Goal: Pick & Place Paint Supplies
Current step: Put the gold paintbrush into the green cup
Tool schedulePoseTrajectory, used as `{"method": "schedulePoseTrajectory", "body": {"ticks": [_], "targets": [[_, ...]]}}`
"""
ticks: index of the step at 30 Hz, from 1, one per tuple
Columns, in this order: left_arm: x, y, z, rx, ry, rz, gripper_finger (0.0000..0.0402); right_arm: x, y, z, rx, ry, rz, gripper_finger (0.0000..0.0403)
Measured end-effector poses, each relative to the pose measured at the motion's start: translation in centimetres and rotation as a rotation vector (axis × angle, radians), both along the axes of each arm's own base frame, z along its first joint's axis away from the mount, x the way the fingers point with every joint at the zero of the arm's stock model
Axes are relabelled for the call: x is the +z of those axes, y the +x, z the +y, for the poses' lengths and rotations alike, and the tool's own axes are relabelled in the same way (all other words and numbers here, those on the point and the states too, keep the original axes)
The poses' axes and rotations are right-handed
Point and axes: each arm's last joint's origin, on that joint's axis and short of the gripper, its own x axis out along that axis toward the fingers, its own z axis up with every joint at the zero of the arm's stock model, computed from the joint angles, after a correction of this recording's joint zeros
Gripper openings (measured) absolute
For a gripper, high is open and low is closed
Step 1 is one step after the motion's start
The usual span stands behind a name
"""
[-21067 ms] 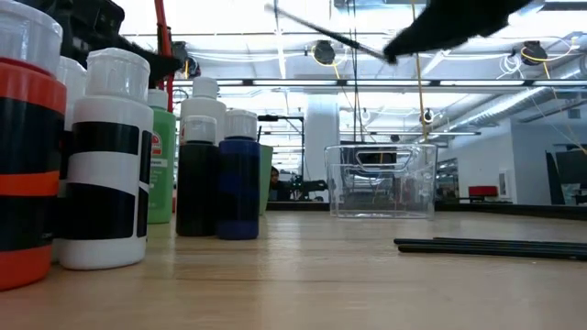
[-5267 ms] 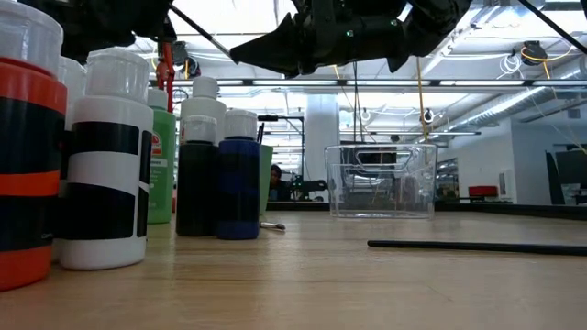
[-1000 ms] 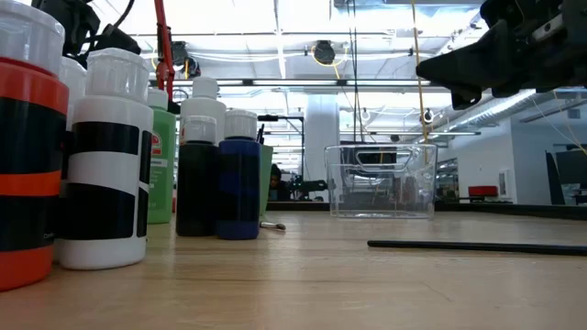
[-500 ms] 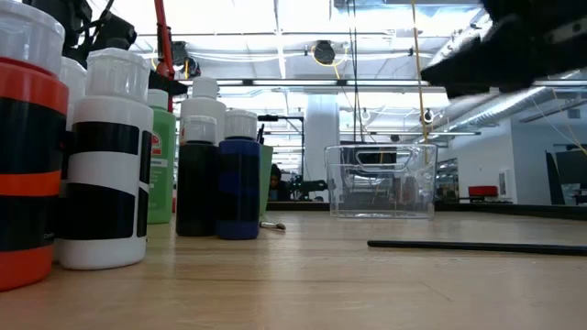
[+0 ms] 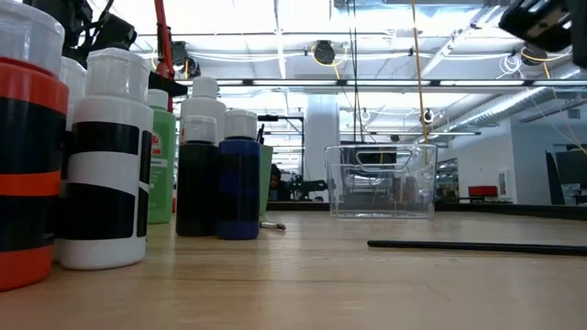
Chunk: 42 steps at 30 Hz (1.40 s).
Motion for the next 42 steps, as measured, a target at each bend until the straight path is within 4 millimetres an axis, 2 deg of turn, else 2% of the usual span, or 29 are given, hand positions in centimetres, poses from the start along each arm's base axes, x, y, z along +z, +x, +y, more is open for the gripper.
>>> {"method": "schedulePoseTrajectory", "body": {"ticks": [5, 11, 17, 22, 28, 32, 38, 40, 42], "targets": [[0.0, 0.0, 0.0, 0.000, -0.024, -0.006, 0.0026, -1.8, 1.5, 0.0, -0.073, 0.117, 0.107, 0.0015], [-0.1, 0.0, 0.0, -0.008, -0.016, 0.003, 0.0026, -4.8, 2.4, -0.5, -0.109, 0.196, 0.308, 0.0067], [-0.1, 0.0, 0.0, -0.008, -0.001, 0.009, 0.0026, -6.6, 2.7, -0.6, -0.144, 0.188, 0.403, 0.0114], [-0.1, 0.0, 0.0, -0.009, -0.006, 0.011, 0.0026, -7.6, 2.5, -0.7, -0.194, 0.154, 0.461, 0.0127], [-0.2, 0.0, 0.0, -0.009, -0.010, 0.023, 0.0026, -8.8, 2.5, -0.6, -0.191, 0.120, 0.495, 0.0118], [-0.2, 0.0, 0.0, -0.009, -0.023, 0.020, 0.0026, -9.9, 2.4, -0.9, -0.156, 0.025, 0.505, 0.0101], [-0.3, 0.0, 0.0, -0.008, -0.042, 0.025, 0.0026, -11.8, 2.3, -1.3, -0.101, -0.040, 0.604, 0.0044], [-0.4, 0.0, 0.0, -0.008, -0.055, 0.024, 0.0026, -12.0, 2.2, -1.3, -0.076, -0.061, 0.605, 0.0015], [-0.4, 0.0, -0.1, -0.010, -0.061, 0.021, 0.0026, -12.0, 2.2, -1.3, -0.069, -0.063, 0.608, 0.0007]]}}
